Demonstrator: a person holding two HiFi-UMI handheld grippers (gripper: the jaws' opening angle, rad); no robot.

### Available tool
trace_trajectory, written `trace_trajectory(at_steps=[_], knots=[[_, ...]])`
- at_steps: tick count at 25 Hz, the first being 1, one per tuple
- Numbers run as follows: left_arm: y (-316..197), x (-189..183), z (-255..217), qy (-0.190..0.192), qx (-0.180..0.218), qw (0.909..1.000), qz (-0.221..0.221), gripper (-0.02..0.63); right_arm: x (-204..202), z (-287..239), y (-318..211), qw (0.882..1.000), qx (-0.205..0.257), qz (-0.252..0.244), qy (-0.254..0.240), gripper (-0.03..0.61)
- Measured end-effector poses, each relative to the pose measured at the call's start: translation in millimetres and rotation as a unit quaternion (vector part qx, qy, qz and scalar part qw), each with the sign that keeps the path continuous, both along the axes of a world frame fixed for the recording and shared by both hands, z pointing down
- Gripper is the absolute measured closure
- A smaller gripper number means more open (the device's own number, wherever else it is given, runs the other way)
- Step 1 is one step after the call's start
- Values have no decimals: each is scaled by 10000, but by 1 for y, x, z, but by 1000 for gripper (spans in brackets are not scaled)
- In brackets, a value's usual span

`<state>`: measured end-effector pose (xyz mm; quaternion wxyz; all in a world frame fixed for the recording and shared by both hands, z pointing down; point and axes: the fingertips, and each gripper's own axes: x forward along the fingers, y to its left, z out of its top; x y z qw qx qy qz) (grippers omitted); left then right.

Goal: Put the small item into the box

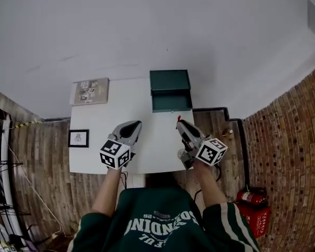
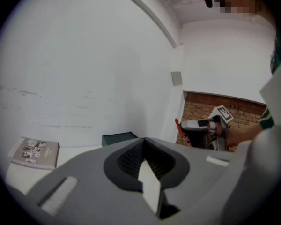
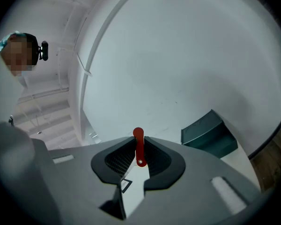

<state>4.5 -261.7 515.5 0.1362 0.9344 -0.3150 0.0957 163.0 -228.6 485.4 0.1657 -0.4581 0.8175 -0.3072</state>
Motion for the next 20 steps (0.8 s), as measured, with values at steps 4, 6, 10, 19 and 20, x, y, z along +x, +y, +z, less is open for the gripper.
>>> trace_trajectory(at_steps=[4,6,10,19,20], knots=[[-39,14,1,-24,-50,9997,-234,560,14,3,-51,9997,-68,-247,-47,520],[-50,18,3,-23,-100,9994,-341,560,20,8,-71,9993,-132,-343,-35,520],[-66,22,15,-54,-251,9987,-438,560,21,25,-97,9985,-335,-441,-23,521],[-85,22,39,-140,-574,9975,-393,560,18,82,-133,9924,-812,-548,746,520],[-85,21,42,-150,-605,9973,-393,560,18,89,-139,9900,-828,-592,978,520]])
